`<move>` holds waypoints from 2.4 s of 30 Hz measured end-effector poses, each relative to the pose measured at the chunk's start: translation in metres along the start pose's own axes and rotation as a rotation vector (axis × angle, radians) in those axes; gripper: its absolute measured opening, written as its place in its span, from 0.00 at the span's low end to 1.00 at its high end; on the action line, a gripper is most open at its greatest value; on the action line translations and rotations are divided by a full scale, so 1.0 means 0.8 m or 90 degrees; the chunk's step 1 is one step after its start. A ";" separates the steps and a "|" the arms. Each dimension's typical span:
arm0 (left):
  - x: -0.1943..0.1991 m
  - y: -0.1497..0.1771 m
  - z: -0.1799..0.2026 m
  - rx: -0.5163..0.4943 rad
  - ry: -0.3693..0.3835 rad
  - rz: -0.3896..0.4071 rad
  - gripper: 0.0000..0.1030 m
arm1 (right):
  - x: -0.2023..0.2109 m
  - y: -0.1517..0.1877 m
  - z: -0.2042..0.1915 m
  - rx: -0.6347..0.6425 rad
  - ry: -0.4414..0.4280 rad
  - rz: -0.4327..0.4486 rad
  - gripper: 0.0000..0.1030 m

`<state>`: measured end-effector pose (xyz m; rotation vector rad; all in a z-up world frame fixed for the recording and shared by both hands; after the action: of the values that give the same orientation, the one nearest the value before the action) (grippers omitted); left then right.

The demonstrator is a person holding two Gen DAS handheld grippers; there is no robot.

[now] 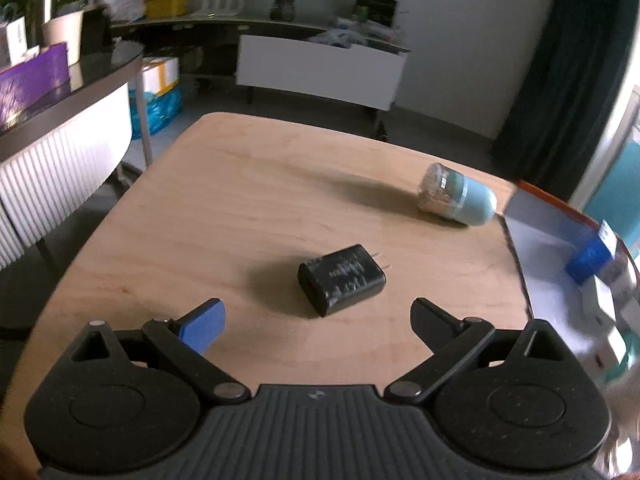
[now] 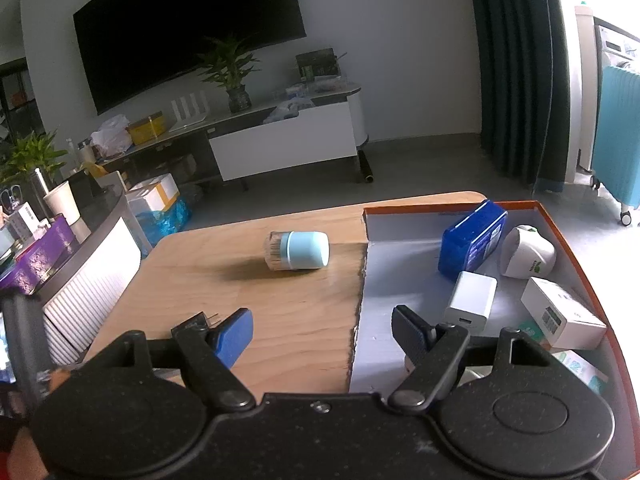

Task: Organize rigid objects
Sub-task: 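Grasp the black charger with the left tool, then grasp the blue-capped toothpick jar with the right tool, then carry the black charger and toothpick jar over the white box with both tools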

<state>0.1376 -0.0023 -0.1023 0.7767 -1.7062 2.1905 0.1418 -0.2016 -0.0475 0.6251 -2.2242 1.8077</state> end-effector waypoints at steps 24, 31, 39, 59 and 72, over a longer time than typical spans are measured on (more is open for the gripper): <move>-0.020 -0.026 -0.066 -0.152 0.044 0.051 0.93 | -0.011 -0.003 -0.014 -0.022 -0.040 0.001 0.88; -0.027 -0.022 -0.040 -0.133 0.011 0.075 1.00 | -0.018 0.000 -0.041 0.009 -0.054 -0.010 0.88; -0.034 -0.028 -0.039 -0.128 0.007 0.064 0.60 | -0.037 0.003 -0.052 0.019 -0.053 -0.030 0.88; 0.002 -0.053 -0.037 -0.082 0.126 0.076 0.60 | -0.237 -0.014 -0.052 0.017 0.038 -0.093 0.90; -0.018 -0.051 -0.051 -0.049 0.099 0.053 0.60 | -0.252 0.007 -0.058 0.059 0.056 -0.112 0.88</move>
<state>0.1596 0.0497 -0.0839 0.5106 -1.7623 2.1614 0.3133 -0.1171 -0.1257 0.7208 -1.9722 1.8212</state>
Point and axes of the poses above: each gripper's, at about its wrist camera, not at the fingertips, and x roughly against the way its jaws point, z to its right, y to its underside, the point moved 10 cm from there along -x, roughly the way its jaws point, and after that the axes turned 10 degrees about z, right-handed, at the moved point
